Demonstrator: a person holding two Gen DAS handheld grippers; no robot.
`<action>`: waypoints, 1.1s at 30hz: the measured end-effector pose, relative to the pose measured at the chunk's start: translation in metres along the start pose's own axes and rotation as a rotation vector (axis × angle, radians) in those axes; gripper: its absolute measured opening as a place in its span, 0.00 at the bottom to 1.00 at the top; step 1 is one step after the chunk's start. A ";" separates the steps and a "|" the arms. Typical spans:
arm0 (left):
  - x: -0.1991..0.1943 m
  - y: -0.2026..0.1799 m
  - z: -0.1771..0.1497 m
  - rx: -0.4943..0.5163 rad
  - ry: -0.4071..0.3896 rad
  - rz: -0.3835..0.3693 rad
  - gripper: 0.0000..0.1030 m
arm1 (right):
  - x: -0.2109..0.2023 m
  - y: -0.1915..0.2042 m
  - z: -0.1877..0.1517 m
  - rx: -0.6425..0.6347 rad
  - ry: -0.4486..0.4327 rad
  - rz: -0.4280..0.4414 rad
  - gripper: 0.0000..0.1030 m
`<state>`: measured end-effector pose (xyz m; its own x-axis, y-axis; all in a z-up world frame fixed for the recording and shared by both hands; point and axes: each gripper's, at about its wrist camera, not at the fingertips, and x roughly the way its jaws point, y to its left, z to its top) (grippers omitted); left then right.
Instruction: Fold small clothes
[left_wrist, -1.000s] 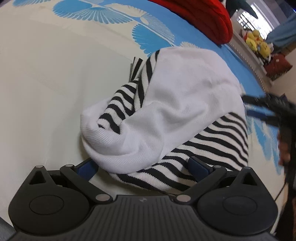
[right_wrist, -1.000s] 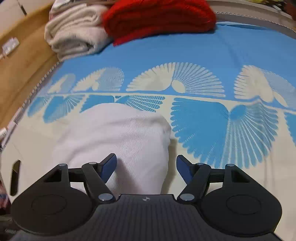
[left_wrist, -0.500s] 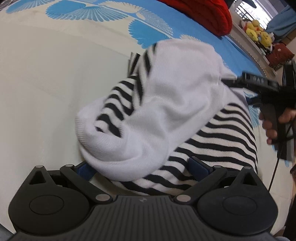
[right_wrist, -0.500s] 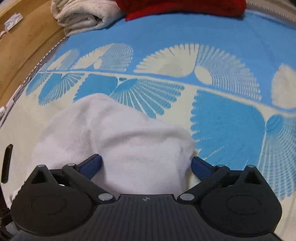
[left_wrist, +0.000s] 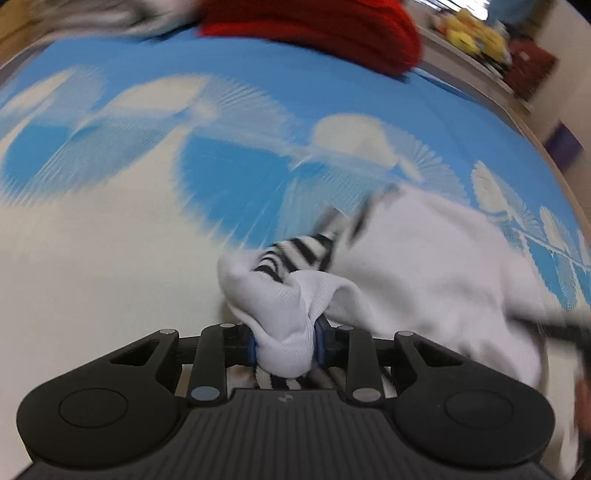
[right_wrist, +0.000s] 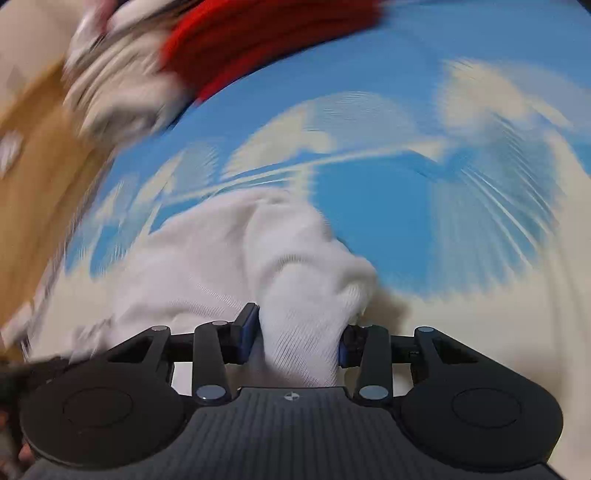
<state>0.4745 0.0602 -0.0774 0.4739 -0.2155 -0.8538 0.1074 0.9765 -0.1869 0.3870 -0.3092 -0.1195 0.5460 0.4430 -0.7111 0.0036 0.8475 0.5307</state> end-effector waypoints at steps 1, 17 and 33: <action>0.018 -0.014 0.026 0.041 0.001 0.003 0.30 | -0.011 -0.017 -0.012 0.098 -0.022 0.021 0.42; 0.066 -0.025 0.113 0.043 -0.166 0.230 0.88 | -0.022 -0.051 -0.042 0.294 -0.077 0.182 0.48; -0.143 -0.007 -0.144 0.065 -0.290 0.269 1.00 | -0.137 0.044 -0.137 -0.109 -0.390 -0.204 0.92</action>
<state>0.2804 0.0845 -0.0239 0.7187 0.0466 -0.6937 -0.0030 0.9979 0.0639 0.1974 -0.2927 -0.0617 0.8182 0.1379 -0.5582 0.0673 0.9411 0.3312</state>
